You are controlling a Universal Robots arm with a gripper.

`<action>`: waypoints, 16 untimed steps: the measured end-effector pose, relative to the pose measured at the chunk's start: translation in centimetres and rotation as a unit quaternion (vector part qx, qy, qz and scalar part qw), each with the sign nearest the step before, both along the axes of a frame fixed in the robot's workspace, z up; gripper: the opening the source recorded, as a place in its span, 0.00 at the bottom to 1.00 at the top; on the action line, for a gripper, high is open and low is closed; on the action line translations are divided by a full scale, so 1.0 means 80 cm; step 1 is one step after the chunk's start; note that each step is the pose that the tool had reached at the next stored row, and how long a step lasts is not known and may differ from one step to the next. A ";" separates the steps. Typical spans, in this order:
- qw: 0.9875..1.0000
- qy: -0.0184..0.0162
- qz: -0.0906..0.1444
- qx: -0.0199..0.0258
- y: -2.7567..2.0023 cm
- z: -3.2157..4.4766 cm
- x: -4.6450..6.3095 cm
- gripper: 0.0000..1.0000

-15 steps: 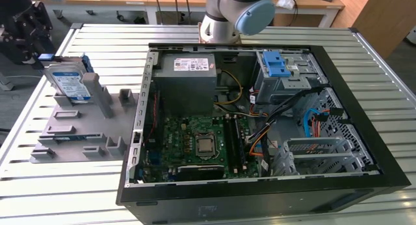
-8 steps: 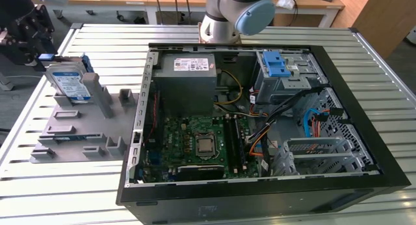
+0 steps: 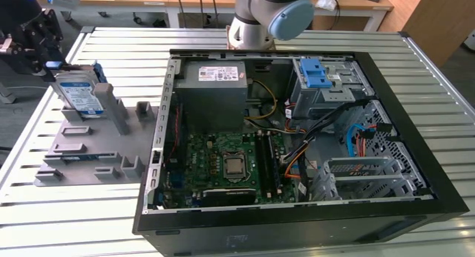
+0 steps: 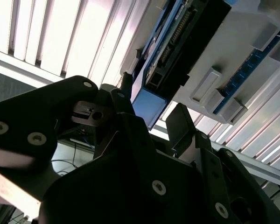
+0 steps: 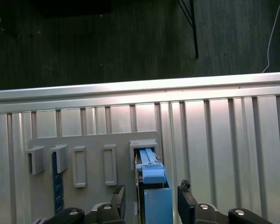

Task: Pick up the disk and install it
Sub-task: 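Pick up the disk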

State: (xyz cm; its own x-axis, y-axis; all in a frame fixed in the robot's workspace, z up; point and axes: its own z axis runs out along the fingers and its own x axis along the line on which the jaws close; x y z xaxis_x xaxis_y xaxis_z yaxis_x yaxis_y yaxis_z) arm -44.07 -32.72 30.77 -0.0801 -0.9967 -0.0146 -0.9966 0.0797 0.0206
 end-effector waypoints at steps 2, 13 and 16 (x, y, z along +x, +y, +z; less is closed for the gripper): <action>1.000 0.000 0.000 0.000 0.0006 -0.0018 0.000 0.56; 1.000 0.000 0.011 0.001 0.0007 -0.0138 0.000 0.56; 1.000 0.000 0.011 0.001 0.0006 -0.0167 0.000 0.56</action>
State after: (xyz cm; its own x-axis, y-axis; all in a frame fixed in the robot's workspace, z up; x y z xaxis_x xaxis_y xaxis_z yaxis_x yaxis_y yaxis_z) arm -44.09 -32.67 29.43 -0.0591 -0.9981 -0.0156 -0.9981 0.0587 0.0206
